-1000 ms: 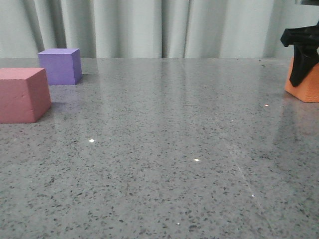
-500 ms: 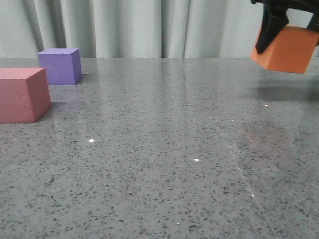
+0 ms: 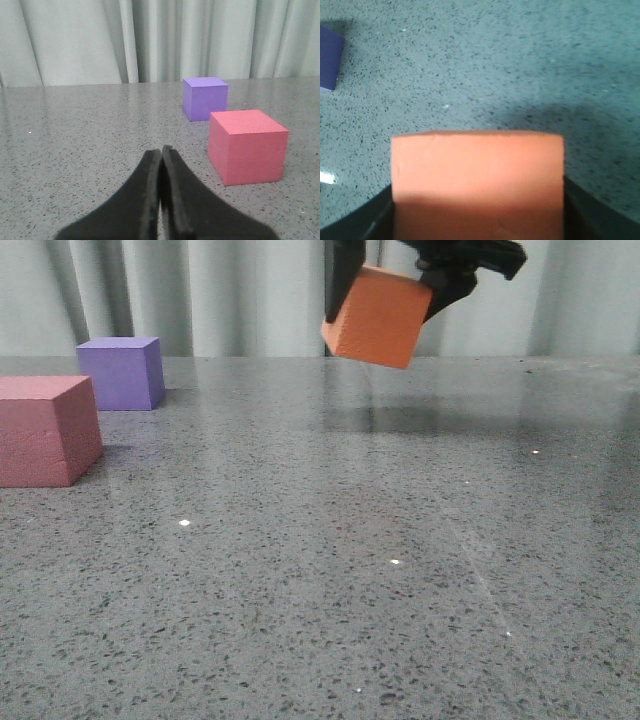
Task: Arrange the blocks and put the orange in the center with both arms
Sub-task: 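Lift the orange cube and carry it toward the table center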
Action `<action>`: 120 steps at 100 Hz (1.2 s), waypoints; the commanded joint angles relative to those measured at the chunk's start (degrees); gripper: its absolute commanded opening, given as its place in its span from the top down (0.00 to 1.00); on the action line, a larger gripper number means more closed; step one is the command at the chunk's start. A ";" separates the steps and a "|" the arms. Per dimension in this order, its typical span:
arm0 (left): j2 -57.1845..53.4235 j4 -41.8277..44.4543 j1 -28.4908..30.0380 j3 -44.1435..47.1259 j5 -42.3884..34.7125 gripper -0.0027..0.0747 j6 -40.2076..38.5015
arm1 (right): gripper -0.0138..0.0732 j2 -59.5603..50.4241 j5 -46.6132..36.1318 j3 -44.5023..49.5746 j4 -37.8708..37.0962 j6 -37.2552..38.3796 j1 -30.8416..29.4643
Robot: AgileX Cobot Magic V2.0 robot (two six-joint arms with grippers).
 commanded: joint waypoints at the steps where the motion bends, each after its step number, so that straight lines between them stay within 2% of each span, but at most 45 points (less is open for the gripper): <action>1: -1.85 -0.46 0.03 3.11 -4.33 0.99 -0.17 | 0.55 -0.41 0.01 -4.86 -5.44 5.44 1.93; 19: -1.85 -0.46 0.03 3.11 -4.33 0.99 -0.17 | 0.55 3.70 2.81 -10.11 -12.62 13.14 6.82; 43: -1.85 -0.46 0.03 3.11 -4.33 0.99 -0.17 | 0.55 7.05 3.16 -11.95 -14.74 18.19 9.92; 93: -1.85 -0.46 0.03 3.11 -4.33 0.99 -0.17 | 0.53 10.00 3.05 -12.00 -14.28 19.55 10.87; 102: -1.85 -0.46 0.03 3.11 -4.33 0.99 -0.17 | 0.43 10.00 2.93 -12.00 -14.28 18.99 10.87; 114: -1.85 -0.46 0.03 3.11 -4.33 0.99 -0.17 | 0.19 10.00 2.93 -12.00 -14.27 18.52 11.06; 120: -1.85 -0.46 0.03 3.11 -4.33 0.99 -0.17 | 0.10 9.80 2.93 -12.00 -14.19 18.52 11.19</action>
